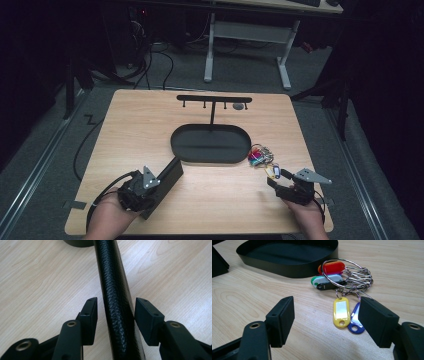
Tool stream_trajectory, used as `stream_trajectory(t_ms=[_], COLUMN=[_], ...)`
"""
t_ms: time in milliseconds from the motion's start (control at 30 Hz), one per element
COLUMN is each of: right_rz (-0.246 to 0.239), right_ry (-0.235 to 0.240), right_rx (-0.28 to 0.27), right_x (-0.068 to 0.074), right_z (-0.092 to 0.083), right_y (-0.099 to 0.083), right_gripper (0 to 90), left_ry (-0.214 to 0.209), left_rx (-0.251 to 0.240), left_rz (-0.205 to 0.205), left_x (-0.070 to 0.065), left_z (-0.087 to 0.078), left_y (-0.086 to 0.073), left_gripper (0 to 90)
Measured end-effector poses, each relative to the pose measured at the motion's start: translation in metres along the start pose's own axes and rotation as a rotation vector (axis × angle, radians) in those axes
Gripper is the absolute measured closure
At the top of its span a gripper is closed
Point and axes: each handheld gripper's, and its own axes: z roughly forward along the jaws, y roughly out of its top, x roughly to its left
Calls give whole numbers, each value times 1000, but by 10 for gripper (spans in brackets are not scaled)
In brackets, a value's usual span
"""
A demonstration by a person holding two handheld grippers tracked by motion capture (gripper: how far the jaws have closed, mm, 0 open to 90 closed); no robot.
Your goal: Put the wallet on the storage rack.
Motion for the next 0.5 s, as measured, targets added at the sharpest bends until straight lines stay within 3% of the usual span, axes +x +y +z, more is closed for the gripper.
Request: stream_trajectory(t_ms=[200, 500], right_rz=[0, 1], right_ry=[3, 5], right_rx=[-2, 0], right_x=[-1, -2], right_z=[-1, -1], right_y=[0, -1], right_gripper=[297, 297], left_ry=[-18, -61], left_rx=[30, 124], left_rz=[-2, -56], left_x=[1, 9], left_z=[-1, 5], left_y=[12, 23], left_gripper=[613, 669])
